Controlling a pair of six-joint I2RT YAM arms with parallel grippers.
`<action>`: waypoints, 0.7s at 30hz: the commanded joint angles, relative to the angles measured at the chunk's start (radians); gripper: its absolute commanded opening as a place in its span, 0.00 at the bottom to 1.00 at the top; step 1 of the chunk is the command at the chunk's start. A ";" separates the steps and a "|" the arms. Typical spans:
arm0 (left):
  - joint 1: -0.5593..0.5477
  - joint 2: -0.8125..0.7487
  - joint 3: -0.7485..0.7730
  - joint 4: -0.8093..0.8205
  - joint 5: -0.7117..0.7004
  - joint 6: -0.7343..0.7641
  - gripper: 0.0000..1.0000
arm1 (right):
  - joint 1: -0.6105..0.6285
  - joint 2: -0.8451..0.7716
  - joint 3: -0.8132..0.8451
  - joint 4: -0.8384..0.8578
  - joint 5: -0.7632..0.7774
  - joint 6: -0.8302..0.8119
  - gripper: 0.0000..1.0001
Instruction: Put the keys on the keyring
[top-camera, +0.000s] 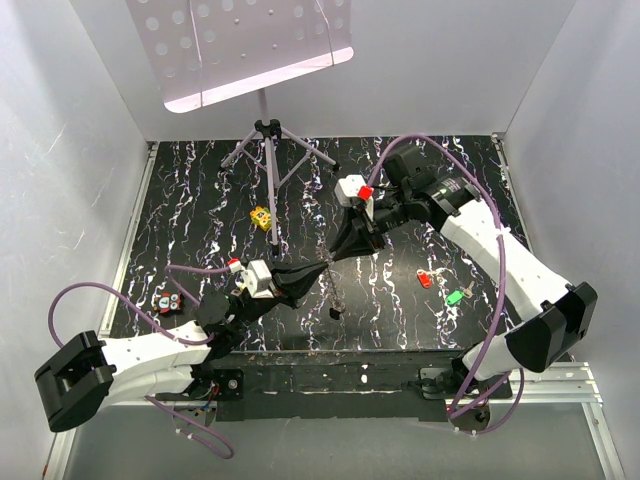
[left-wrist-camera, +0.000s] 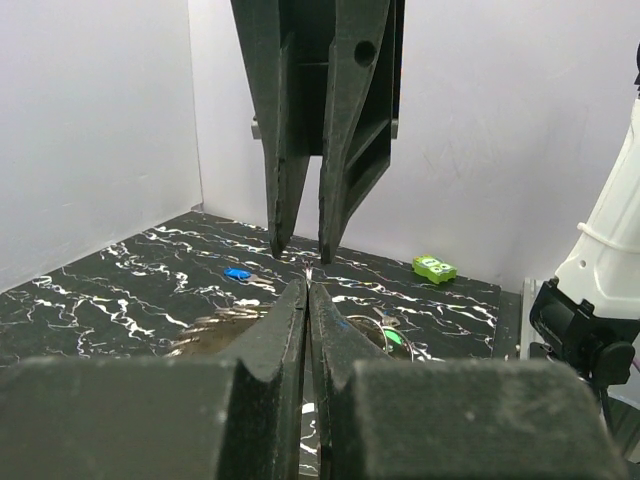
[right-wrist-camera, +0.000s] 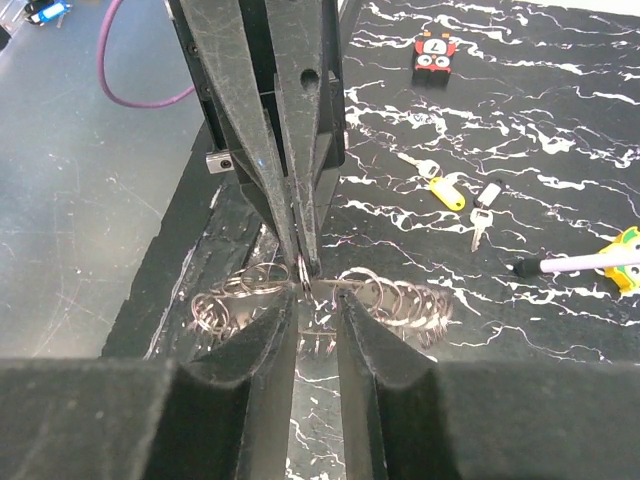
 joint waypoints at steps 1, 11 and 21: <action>0.006 -0.005 0.008 0.060 -0.004 -0.007 0.00 | 0.023 0.002 -0.024 0.037 0.006 0.016 0.29; 0.006 -0.006 0.008 0.062 -0.017 -0.008 0.00 | 0.035 -0.012 -0.075 0.060 0.000 0.022 0.27; 0.006 0.001 0.011 0.066 -0.018 -0.014 0.00 | 0.051 0.002 -0.062 0.060 -0.008 0.033 0.05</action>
